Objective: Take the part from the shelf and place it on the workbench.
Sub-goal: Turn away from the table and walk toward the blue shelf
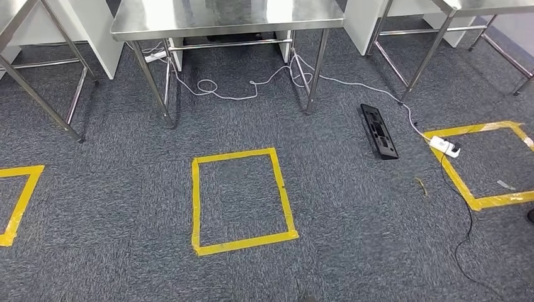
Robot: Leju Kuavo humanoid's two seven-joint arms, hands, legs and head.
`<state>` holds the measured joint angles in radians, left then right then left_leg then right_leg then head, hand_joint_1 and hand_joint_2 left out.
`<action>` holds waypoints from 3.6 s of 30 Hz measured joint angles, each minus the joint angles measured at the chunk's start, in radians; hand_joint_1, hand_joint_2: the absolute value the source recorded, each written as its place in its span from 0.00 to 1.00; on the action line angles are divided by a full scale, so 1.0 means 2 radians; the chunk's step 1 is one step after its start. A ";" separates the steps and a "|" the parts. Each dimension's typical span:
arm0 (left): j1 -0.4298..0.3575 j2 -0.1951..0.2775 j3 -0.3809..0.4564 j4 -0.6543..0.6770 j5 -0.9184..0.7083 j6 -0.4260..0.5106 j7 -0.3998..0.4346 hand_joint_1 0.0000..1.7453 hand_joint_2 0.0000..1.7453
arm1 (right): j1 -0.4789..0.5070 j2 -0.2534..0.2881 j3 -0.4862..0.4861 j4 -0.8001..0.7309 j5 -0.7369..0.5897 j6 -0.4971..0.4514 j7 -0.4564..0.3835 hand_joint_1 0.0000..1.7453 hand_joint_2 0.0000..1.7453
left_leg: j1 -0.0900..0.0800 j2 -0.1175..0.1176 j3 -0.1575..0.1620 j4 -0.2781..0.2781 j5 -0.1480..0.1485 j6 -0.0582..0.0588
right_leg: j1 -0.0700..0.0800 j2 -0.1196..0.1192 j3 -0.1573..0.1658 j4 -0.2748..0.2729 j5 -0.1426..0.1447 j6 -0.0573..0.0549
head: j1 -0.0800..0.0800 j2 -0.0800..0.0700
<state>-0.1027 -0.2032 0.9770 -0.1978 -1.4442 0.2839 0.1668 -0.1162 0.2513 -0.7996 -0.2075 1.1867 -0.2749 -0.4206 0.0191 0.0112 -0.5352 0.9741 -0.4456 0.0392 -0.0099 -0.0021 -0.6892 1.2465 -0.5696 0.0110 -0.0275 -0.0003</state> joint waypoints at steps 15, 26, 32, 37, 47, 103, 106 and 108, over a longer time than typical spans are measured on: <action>0.000 0.001 -0.007 0.000 -0.021 0.005 0.006 0.00 0.00 | 0.001 -0.001 -0.002 0.000 -0.015 0.006 -0.008 0.00 0.00 | 0.006 0.000 -0.021 0.004 0.022 -0.012 | -0.003 0.002 0.091 -0.144 0.049 0.000 | -0.001 0.000; 0.000 0.005 -0.009 0.000 -0.020 0.004 0.005 0.00 0.00 | -0.001 0.002 -0.007 0.000 -0.021 0.022 -0.007 0.00 0.00 | 0.009 -0.004 -0.015 -0.020 0.038 -0.004 | -0.002 -0.001 0.079 -0.124 0.036 0.002 | 0.000 0.000; 0.001 0.003 -0.008 0.000 -0.018 0.001 0.005 0.00 0.00 | 0.001 -0.003 -0.009 0.000 -0.020 0.024 -0.004 0.00 0.00 | 0.014 -0.020 -0.030 -0.020 0.049 -0.016 | -0.017 0.001 0.045 -0.044 0.002 0.021 | 0.001 0.000; 0.001 0.004 -0.008 0.000 -0.018 0.001 0.005 0.00 0.00 | 0.000 -0.003 -0.010 0.000 -0.020 0.027 -0.003 0.00 0.00 | 0.016 -0.033 -0.045 -0.001 0.045 -0.038 | -0.016 0.012 0.088 -0.131 0.031 0.014 | 0.005 0.000; 0.006 0.004 -0.008 0.001 -0.016 0.000 0.005 0.00 0.00 | 0.004 -0.002 -0.010 0.000 -0.021 0.027 -0.001 0.00 0.00 | 0.007 -0.007 -0.092 0.148 -0.039 -0.018 | 0.005 -0.019 0.080 -0.126 0.041 -0.012 | -0.001 0.000; 0.007 0.004 0.067 0.000 0.056 -0.004 -0.010 0.00 0.00 | 0.021 -0.030 -0.045 -0.001 -0.043 0.025 0.027 0.00 0.00 | -0.007 -0.016 -0.040 0.055 -0.017 -0.017 | -0.008 0.001 0.085 -0.142 0.052 -0.010 | -0.002 0.000; 0.007 0.004 0.068 0.000 0.059 0.001 -0.013 0.00 0.00 | 0.022 -0.030 -0.047 -0.001 -0.043 0.026 0.028 0.00 0.00 | -0.002 -0.010 -0.082 0.147 -0.061 -0.026 | -0.006 -0.002 0.085 -0.142 0.052 -0.011 | -0.004 0.000; 0.007 0.004 0.071 -0.001 0.063 0.004 -0.018 0.00 0.00 | 0.022 -0.029 -0.049 -0.001 -0.044 0.026 0.028 0.00 0.00 | 0.001 -0.008 -0.079 0.142 -0.049 -0.028 | -0.006 -0.004 0.086 -0.142 0.051 -0.011 | -0.005 0.000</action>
<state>-0.0879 -0.1949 1.1180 -0.1989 -1.3182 0.2924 0.1302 -0.0723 0.1924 -0.8967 -0.2087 1.0984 -0.2239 -0.3639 0.0208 -0.0051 -0.6923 1.2587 -0.5426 -0.0159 -0.0224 -0.0095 -0.5170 0.9634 -0.4670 -0.0113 -0.0368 -0.0004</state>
